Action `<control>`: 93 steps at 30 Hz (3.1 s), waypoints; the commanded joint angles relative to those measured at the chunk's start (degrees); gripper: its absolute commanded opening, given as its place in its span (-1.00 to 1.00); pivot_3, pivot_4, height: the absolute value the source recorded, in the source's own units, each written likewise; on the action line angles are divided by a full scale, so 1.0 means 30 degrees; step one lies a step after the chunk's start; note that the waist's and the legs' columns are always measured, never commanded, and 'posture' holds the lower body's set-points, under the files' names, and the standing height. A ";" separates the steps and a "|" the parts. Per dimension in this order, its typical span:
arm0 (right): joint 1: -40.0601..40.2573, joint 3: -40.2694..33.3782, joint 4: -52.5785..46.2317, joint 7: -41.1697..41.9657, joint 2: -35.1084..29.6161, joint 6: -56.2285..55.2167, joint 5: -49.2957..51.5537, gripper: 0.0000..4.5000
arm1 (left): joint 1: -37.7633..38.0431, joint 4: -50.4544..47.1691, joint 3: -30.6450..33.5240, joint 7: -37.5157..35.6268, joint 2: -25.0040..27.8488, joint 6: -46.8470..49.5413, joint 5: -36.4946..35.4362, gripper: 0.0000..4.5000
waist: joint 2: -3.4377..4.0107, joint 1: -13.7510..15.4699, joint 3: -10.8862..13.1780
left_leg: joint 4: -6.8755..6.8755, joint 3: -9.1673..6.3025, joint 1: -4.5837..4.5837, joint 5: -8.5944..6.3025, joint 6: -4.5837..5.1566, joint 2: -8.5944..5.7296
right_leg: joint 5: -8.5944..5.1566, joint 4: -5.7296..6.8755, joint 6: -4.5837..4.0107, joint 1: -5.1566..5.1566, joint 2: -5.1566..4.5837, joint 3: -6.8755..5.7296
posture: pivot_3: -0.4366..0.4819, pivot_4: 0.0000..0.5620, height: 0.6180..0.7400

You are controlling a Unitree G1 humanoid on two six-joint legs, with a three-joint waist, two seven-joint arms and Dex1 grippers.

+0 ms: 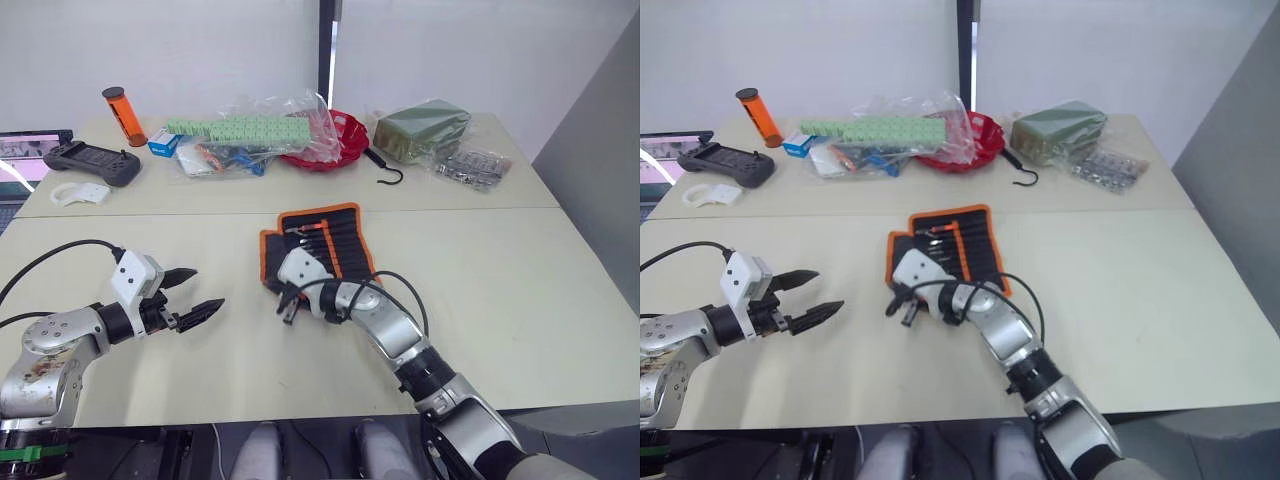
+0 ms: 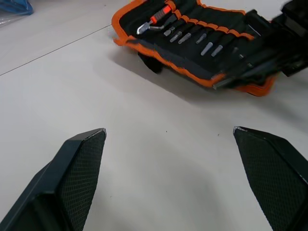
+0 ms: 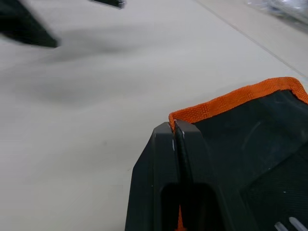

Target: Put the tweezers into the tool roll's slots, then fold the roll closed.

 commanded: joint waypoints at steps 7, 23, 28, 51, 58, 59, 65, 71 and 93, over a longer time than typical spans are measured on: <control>0.1331 -0.0274 -0.4020 0.6030 -0.4965 -0.1469 0.1829 -0.99 | -0.1861 0.1251 -0.1338 -0.1552 0.0661 -0.0741 0.0212 1.00 | 0.0002 0.0201 0.0006 | 0.0011 -0.0004 -0.0001 0.0000 0.0000 -0.0006 | -0.0001 -0.0032 0.0001 0.0030 -0.0002 -0.0005 | -0.05 -0.47 1.00; 0.1581 -0.2145 -0.1447 0.6762 -1.1102 -0.6365 -0.0632 -0.99 | -0.4089 0.2686 -0.3191 -0.3254 0.0510 -0.0820 0.0515 1.00 | -0.0008 0.0175 0.0015 | 0.0046 0.0007 -0.0018 0.0001 0.0001 -0.0006 | -0.0001 -0.0112 0.0004 0.0061 -0.0003 -0.0004 | -0.05 -0.47 1.00; 0.1807 -0.2646 -0.2401 0.6960 -1.0988 -0.5664 0.0258 -0.99 | -0.5024 0.2413 -0.4035 -0.3885 0.0302 -0.0737 0.0385 1.00 | -0.0010 0.0297 0.0016 | 0.0087 0.0008 -0.0033 0.0001 0.0000 -0.0011 | 0.0000 -0.0110 0.0002 0.0070 -0.0005 -0.0003 | -0.05 -0.47 1.00; 0.5540 -0.5732 -1.0099 0.5367 -1.1851 0.2039 0.3836 0.45 | -1.0543 0.5726 -0.8643 -0.8747 -0.1014 -0.7118 0.3435 1.00 | -0.0005 0.0311 0.0030 | 0.0099 0.0005 -0.0074 0.0001 0.0002 -0.0020 | -0.0003 -0.0114 0.0009 0.0056 -0.0003 -0.0004 | -0.05 -0.47 1.00; 0.6868 -0.5959 -1.0819 0.3375 -1.1414 0.1868 0.3042 0.45 | -1.1874 0.8297 -0.9889 -0.8801 -0.2717 -1.1283 0.5412 1.00 | -0.0006 0.0426 0.0031 | 0.0132 0.0005 -0.0085 0.0000 0.0002 -0.0026 | -0.0002 -0.0107 0.0009 0.0055 -0.0002 -0.0002 | -0.05 -0.47 1.00; 0.6936 -0.5879 -1.0825 0.3121 -1.1327 0.1878 0.2917 0.45 | -1.1962 0.8594 -0.9972 -0.8797 -0.2877 -1.1592 0.5553 1.00 | -0.0006 0.0394 0.0031 | 0.0132 0.0005 -0.0082 0.0000 0.0002 -0.0022 | -0.0002 -0.0107 0.0009 0.0055 0.0001 -0.0001 | -0.05 -0.47 1.00; 0.7135 -0.5799 -1.1106 0.2232 -1.0819 0.2122 0.2684 0.46 | -1.2896 1.0895 -1.0225 -0.8643 -0.3623 -1.3079 0.6332 0.63 | -0.0008 0.0375 0.0032 | 0.0141 0.0002 -0.0091 0.0000 0.0005 -0.0026 | -0.0002 -0.0103 0.0010 0.0055 0.0001 -0.0002 | -0.05 -0.47 1.00; 0.7000 -0.5817 -1.1027 0.2089 -1.0728 0.2586 0.2936 0.09 | -1.3854 1.2594 -1.0328 -0.8804 -0.4034 -1.4177 0.6587 -0.26 | -0.0008 0.0410 0.0032 | 0.0177 0.0003 -0.0102 -0.0002 0.0007 -0.0032 | -0.0001 -0.0100 0.0015 0.0061 -0.0002 -0.0003 | -0.05 -0.47 1.00; 0.4912 -0.4125 -0.7292 0.2305 -0.9289 -0.0455 0.1165 -0.99 | -1.0898 0.9013 -0.9525 -1.0232 -0.1284 -1.0763 0.5372 -1.00 | 0.0002 0.0045 0.0036 | 0.0244 -0.0002 -0.0098 -0.0022 0.0040 -0.0019 | -0.0003 -0.0014 0.0021 0.0056 0.0009 -0.0003 | -0.05 -0.47 1.00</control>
